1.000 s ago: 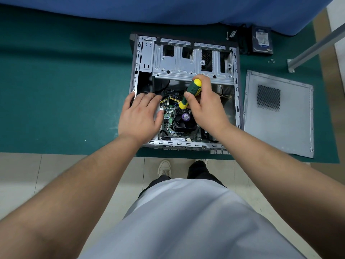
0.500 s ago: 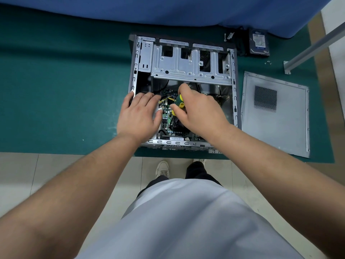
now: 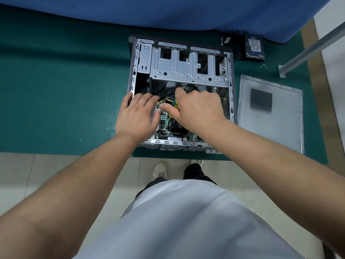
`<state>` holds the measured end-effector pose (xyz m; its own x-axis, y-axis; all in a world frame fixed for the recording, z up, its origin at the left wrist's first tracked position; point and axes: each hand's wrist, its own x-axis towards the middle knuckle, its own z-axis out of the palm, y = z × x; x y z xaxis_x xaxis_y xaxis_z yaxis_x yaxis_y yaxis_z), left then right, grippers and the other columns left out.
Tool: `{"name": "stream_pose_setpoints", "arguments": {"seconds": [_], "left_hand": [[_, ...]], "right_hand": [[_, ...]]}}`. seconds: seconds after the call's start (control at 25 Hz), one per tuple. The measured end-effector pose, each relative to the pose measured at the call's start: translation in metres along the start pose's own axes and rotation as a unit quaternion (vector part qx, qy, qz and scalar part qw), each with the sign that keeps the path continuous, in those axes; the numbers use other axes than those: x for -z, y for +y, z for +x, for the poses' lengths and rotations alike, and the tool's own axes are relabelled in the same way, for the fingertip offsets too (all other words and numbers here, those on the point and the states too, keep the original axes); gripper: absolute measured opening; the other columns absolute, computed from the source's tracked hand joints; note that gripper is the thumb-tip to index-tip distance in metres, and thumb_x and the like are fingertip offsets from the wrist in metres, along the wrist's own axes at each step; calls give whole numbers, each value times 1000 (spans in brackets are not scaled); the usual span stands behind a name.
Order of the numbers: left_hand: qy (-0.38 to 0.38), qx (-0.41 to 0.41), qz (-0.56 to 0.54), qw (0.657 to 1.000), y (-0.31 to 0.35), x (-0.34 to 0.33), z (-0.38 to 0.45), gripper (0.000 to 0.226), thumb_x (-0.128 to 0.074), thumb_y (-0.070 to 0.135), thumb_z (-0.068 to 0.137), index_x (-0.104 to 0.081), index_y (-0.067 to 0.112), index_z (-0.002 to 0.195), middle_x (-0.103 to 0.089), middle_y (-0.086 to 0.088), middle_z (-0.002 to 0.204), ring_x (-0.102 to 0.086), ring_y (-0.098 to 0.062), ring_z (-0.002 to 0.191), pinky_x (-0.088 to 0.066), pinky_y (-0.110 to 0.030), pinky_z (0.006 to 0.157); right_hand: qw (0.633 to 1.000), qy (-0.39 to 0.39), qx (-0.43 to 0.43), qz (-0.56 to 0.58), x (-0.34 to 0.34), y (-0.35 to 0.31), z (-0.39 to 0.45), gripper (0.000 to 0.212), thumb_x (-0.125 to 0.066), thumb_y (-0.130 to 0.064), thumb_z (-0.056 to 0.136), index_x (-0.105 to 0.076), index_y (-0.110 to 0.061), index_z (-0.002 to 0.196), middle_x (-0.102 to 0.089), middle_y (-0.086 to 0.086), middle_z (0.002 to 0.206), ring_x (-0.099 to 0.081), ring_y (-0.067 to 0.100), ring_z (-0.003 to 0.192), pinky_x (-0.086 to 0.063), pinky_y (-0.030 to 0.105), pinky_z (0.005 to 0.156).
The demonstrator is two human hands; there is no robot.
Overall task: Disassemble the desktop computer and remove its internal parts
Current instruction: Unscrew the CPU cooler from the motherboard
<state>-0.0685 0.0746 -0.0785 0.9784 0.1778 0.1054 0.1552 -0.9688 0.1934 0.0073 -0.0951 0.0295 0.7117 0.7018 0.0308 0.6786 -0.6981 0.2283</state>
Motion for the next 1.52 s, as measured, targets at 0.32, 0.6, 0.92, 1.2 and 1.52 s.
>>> {"name": "stream_pose_setpoints", "arguments": {"seconds": [0.32, 0.6, 0.92, 1.2, 1.52], "left_hand": [[-16, -10, -43, 999, -1, 8, -7, 52, -40, 46, 104, -50, 22, 149, -48, 0, 157, -38, -24, 147, -17, -44, 126], [-98, -135, -18, 986, -33, 21, -26, 65, -25, 54, 104, -32, 24, 161, -25, 1, 169, -17, -24, 157, -8, -45, 129], [-45, -129, -33, 990, -29, 15, -32, 60, -33, 48, 104, -42, 21, 156, -37, -2, 164, -28, -27, 154, -14, -49, 127], [-24, -127, -44, 991, -29, 12, -31, 61, -37, 47, 103, -45, 16, 155, -40, -3, 163, -31, -27, 153, -17, -49, 127], [-17, -129, -39, 991, -30, 10, -31, 61, -39, 47, 103, -45, 16, 155, -41, -3, 162, -32, -28, 152, -19, -50, 126]], "right_hand": [[950, -101, 288, 62, 16, 31, 33, 35, -42, -50, 99, -49, -19, 113, -49, -3, 81, -55, 25, 78, -43, 37, 63], [988, -57, 147, -5, 10, 23, 26, 49, -30, -54, 106, -55, -13, 116, -36, -4, 59, -33, 20, 48, -26, 29, 48], [964, -103, 243, 39, 16, 33, 22, 57, -30, -69, 98, -55, -22, 118, -56, -1, 85, -57, 27, 76, -37, 33, 58], [949, -96, 300, 23, 14, 25, 29, 37, -43, -48, 105, -52, -15, 118, -58, 3, 92, -58, 29, 89, -41, 38, 71], [992, -82, 91, 2, 17, 11, 29, 60, -20, -68, 102, -53, -19, 116, -39, -3, 59, -36, 22, 50, -20, 28, 49]]}}
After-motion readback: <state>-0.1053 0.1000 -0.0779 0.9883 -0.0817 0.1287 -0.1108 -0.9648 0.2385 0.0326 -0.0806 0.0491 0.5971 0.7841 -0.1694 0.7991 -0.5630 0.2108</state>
